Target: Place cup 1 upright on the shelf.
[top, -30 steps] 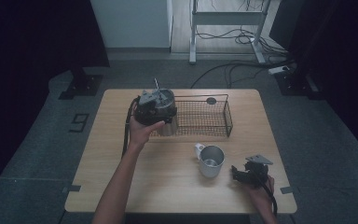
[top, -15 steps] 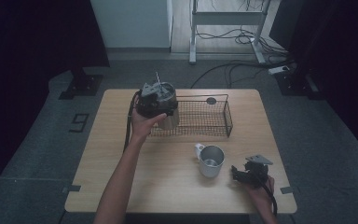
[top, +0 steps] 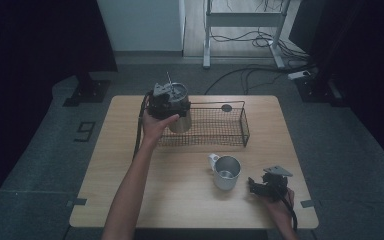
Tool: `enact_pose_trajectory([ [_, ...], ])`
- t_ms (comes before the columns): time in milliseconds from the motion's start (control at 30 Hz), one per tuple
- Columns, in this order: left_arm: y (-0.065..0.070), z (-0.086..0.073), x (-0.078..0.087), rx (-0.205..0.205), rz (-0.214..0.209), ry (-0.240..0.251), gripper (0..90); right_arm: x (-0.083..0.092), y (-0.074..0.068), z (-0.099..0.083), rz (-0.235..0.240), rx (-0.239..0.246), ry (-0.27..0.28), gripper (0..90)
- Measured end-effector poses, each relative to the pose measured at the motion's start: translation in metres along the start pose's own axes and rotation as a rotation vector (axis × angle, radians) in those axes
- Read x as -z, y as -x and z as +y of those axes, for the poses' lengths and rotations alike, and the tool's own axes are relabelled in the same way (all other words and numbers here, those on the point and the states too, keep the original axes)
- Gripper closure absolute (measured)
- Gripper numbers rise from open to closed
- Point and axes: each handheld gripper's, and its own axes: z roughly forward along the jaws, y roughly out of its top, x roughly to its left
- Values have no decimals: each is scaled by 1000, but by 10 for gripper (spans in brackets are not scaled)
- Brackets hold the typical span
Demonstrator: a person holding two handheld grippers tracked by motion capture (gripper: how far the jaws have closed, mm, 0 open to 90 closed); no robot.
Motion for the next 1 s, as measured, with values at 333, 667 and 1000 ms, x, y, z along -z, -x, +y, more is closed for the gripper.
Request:
enact_pose_trajectory([
  [333, -12, -5, -18, 19, 25, -19, 41, 0, 0, 0, 0, 0, 0, 130],
  [667, -18, -19, -34, 12, 72, -51, 40, 0, 0, 0, 1, 0, 0, 131],
  [1000, -24, -40, -47, 23, 80, -86, 40, 0, 0, 0, 1, -1, 0, 130],
])
